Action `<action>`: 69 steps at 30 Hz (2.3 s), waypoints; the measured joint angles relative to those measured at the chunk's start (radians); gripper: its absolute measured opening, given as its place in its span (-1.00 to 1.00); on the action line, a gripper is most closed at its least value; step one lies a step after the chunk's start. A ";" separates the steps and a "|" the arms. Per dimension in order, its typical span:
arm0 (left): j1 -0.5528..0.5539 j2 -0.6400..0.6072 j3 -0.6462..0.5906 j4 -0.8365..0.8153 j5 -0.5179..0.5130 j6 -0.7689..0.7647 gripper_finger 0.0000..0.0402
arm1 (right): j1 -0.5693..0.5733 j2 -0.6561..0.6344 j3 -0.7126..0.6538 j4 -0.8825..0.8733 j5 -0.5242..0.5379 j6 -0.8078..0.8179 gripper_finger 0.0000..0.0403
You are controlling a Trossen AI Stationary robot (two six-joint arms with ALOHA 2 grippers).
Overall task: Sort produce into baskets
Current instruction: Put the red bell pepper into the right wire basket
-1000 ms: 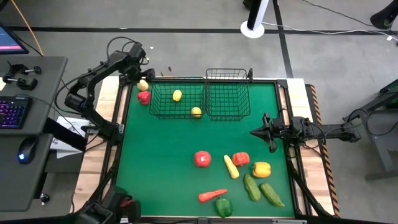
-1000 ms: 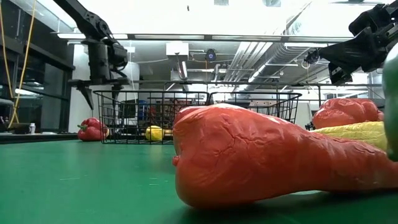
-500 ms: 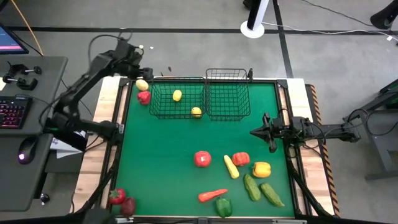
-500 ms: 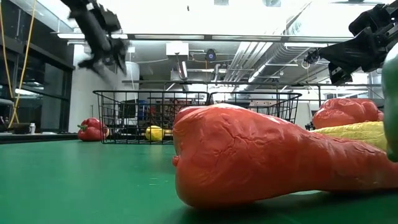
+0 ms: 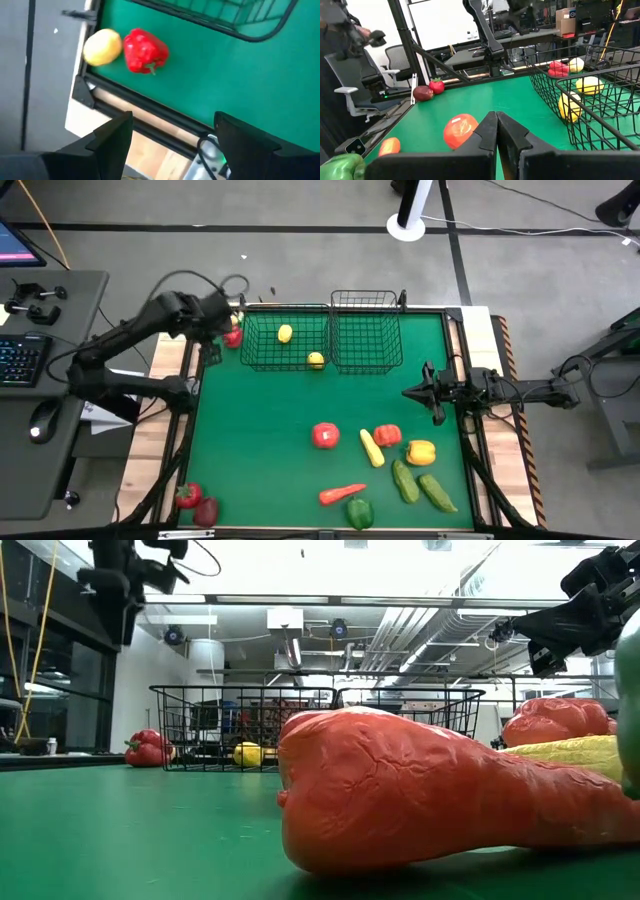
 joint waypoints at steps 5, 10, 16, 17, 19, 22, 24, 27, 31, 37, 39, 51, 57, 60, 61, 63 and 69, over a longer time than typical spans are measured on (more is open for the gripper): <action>-0.044 0.003 -0.202 0.140 -0.082 0.032 0.33 | 0.000 0.000 0.000 0.000 0.000 0.000 -1.00; -0.078 -0.007 -0.379 0.381 -0.180 0.054 0.33 | 0.000 0.000 0.000 0.000 0.000 0.000 -1.00; -0.070 -0.038 -0.492 0.636 -0.313 0.126 0.17 | 0.000 0.000 0.000 0.000 0.000 0.000 -1.00; -0.062 -0.047 -0.498 0.651 -0.314 0.125 0.08 | 0.000 0.000 0.000 0.000 0.000 0.000 -1.00; -0.049 -0.062 -0.506 0.654 -0.313 0.125 -0.19 | 0.000 0.000 0.000 0.000 0.000 0.000 -1.00; -0.028 -0.087 -0.526 0.658 -0.309 0.140 -0.77 | 0.000 0.000 0.000 0.000 0.000 0.000 -1.00; -0.006 -0.110 -0.553 0.695 -0.299 0.160 -0.91 | 0.000 0.000 0.000 0.000 0.000 0.000 -1.00; 0.022 -0.137 -0.621 0.773 -0.315 0.254 -0.97 | 0.000 0.000 0.000 0.000 0.000 0.000 -1.00; 0.046 -0.145 -0.712 0.946 -0.294 0.351 -0.99 | 0.000 0.000 0.000 0.000 0.000 0.000 -1.00; 0.055 -0.133 -0.783 1.295 -0.404 0.491 -1.00 | 0.000 0.000 0.000 0.000 0.000 0.000 -1.00; 0.077 -0.133 -0.791 1.349 -0.409 0.516 -1.00 | 0.000 0.000 0.000 0.000 0.000 0.000 -1.00; 0.227 -0.132 -0.827 1.377 -0.192 0.618 -1.00 | 0.000 0.000 0.000 0.000 0.000 0.000 -1.00; 0.272 -0.098 -0.827 1.429 -0.132 0.677 -1.00 | 0.000 0.000 0.000 0.000 0.000 0.000 -1.00; 0.295 -0.050 -0.827 1.477 -0.135 0.702 -1.00 | 0.000 0.000 0.000 0.000 0.000 0.000 -1.00; 0.302 -0.034 -0.827 1.487 -0.135 0.697 -1.00 | 0.000 0.000 0.000 0.000 0.000 0.000 -1.00; 0.315 0.004 -0.826 1.484 -0.137 0.699 -1.00 | 0.000 0.000 0.000 0.000 0.000 0.000 -1.00; 0.313 0.079 -0.825 1.497 -0.154 0.728 -1.00 | 0.000 0.000 0.000 0.000 0.000 0.000 -1.00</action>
